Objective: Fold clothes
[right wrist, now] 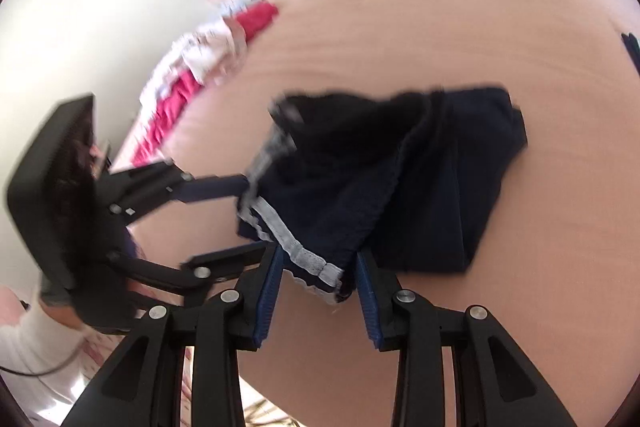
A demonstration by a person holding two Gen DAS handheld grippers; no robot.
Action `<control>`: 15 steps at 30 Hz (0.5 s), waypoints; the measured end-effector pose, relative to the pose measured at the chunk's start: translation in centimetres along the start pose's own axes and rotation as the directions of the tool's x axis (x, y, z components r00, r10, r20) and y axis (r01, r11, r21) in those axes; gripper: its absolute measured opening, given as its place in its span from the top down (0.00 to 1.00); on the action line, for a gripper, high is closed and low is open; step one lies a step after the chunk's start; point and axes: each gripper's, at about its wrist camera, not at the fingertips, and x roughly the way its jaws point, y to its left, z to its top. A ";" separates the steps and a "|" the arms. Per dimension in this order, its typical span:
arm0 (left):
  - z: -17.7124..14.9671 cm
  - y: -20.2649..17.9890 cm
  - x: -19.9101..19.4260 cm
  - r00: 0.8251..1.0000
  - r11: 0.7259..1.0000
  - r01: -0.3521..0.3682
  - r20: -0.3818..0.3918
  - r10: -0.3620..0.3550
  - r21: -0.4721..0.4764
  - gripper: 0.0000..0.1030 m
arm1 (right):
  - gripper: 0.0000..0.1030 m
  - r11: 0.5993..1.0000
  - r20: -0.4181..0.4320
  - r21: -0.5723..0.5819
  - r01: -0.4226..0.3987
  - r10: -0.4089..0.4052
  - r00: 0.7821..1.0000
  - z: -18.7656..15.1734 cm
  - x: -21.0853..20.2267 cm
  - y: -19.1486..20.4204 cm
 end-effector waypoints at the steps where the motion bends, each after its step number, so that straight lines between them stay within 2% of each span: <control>1: 0.3 0.8 0.3 0.999 0.998 -0.049 0.009 0.049 -0.040 0.48 | 0.65 1.000 0.026 -0.001 0.014 -0.014 1.000 0.4 -0.2 0.0; 3: 0.7 2.6 0.9 0.989 0.980 -0.146 0.004 0.148 -0.135 0.48 | 0.65 0.996 0.083 0.013 0.093 -0.094 0.992 1.0 -0.9 -0.2; 4: 0.7 3.4 0.7 0.991 0.975 -0.125 0.018 0.130 -0.182 0.48 | 0.65 0.993 0.107 0.023 0.115 -0.117 0.987 1.2 -1.3 -0.4; 6: 0.6 4.9 0.1 0.994 0.959 -0.076 0.051 0.094 -0.272 0.48 | 0.65 0.995 0.137 0.039 0.089 -0.093 0.986 1.0 -2.5 -1.0; 7: 0.4 5.3 -0.4 0.996 0.959 -0.021 0.082 0.046 -0.283 0.48 | 0.65 0.995 0.145 0.042 0.088 -0.093 0.985 0.9 -3.0 -1.4; 8: 0.1 5.5 -0.8 0.995 0.964 0.012 0.097 0.014 -0.265 0.48 | 0.64 0.993 0.135 0.034 0.117 -0.121 0.983 0.7 -3.0 -1.7; 11: 0.1 3.6 0.2 0.998 0.992 0.013 0.067 -0.005 -0.123 0.48 | 0.64 0.978 0.047 -0.075 0.196 -0.193 0.980 0.1 -1.4 -1.6; 13: -0.2 3.3 0.2 1.000 0.999 -0.001 0.014 0.002 -0.040 0.48 | 0.64 0.966 0.002 -0.157 0.204 -0.206 0.978 0.1 -0.4 -1.0; 14: -0.4 3.2 0.1 1.000 1.000 0.013 0.003 -0.012 -0.024 0.48 | 0.64 0.960 -0.017 -0.197 0.199 -0.206 0.978 0.2 0.1 -0.7; 15: -0.6 3.1 -0.1 0.998 0.998 0.056 -0.002 -0.056 -0.013 0.48 | 0.64 0.953 -0.027 -0.230 0.196 -0.207 0.978 0.3 0.5 -0.3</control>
